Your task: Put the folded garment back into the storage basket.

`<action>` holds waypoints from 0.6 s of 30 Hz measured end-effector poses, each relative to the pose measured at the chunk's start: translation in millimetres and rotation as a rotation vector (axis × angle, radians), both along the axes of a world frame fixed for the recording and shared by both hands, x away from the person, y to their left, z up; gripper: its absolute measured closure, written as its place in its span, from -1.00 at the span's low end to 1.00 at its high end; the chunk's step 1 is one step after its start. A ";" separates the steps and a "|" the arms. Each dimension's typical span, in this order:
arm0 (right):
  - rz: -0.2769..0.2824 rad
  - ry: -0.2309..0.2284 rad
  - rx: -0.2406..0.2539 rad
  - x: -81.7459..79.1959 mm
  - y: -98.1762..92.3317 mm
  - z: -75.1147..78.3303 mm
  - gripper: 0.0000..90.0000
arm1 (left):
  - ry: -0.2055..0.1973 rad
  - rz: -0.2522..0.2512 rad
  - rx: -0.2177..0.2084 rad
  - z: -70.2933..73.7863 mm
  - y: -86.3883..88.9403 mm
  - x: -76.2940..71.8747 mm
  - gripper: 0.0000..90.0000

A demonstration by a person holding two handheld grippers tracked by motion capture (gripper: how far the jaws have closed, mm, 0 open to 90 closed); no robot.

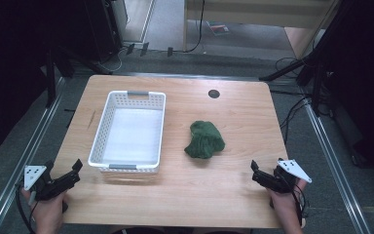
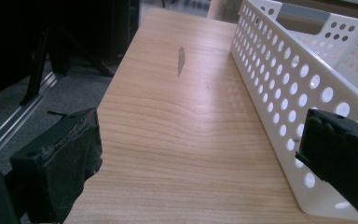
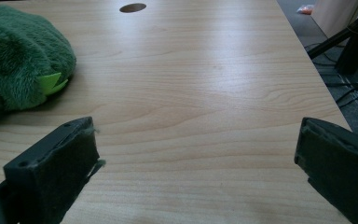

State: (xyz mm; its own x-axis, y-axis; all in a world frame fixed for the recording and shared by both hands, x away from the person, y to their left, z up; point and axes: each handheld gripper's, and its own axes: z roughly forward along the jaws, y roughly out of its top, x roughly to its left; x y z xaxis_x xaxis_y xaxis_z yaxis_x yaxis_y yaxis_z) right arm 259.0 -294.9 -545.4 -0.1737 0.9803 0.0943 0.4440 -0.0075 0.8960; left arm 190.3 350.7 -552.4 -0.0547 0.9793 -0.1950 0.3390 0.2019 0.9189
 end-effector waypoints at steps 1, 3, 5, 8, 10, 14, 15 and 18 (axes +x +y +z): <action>0.001 -0.001 0.001 -0.1 -0.2 0.0 -1.00 | 0.001 0.003 0.004 0.1 -0.2 0.0 -0.99; 0.003 0.002 0.004 -0.5 -0.5 0.0 -1.00 | -0.002 0.005 0.000 1.4 -0.2 -1.0 -0.99; 0.005 0.004 0.007 -0.2 -0.5 0.0 -1.00 | -0.014 -0.001 -0.009 3.2 -1.0 -2.4 -0.99; 0.004 0.007 0.000 0.0 0.4 0.1 -1.00 | -0.020 -0.020 0.003 10.6 -6.1 -5.0 -0.99; 0.005 0.009 0.001 0.4 0.2 0.0 -1.00 | -0.022 -0.019 0.008 16.9 -11.4 -7.6 -0.99; 0.006 0.006 0.001 0.5 0.1 0.0 -1.00 | -0.037 -0.026 0.010 25.3 -14.9 -10.0 -0.99; 0.009 0.006 0.002 0.5 0.0 0.0 -1.00 | -0.045 -0.030 0.016 31.7 -17.1 -11.6 -0.99; 0.011 0.007 0.006 0.5 -0.4 0.0 -1.00 | -0.042 -0.032 0.031 41.7 -21.8 -13.1 -0.99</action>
State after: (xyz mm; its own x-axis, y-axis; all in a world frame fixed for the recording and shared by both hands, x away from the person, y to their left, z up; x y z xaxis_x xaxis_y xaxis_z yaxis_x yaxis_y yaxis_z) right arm 259.5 -295.3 -545.4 -0.1834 0.9778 0.1018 0.4504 -0.0084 0.8928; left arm 177.2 328.9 -510.6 -0.0154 0.9861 -0.1656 0.3062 0.1623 0.9380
